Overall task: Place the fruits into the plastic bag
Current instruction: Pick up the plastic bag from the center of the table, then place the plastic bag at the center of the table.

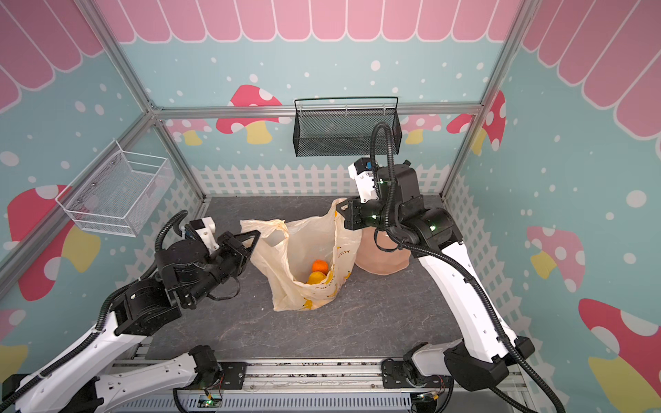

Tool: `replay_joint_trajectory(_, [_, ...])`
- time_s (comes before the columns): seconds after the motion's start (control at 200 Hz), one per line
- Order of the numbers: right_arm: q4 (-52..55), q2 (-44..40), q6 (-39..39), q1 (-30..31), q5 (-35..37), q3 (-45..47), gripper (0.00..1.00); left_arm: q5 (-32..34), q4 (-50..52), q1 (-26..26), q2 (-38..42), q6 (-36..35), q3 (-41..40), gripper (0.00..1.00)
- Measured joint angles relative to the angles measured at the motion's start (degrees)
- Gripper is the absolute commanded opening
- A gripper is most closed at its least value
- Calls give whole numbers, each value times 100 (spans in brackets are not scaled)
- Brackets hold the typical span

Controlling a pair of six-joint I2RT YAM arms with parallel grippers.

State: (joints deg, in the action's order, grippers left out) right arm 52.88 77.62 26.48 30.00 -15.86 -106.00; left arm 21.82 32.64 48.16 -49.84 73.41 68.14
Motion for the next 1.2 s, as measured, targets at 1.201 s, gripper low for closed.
replay_joint_trajectory(1.201, [-752,39,57,-81,444,1742,10,-3421,-308,-2308,-890,-2002,-308,29])
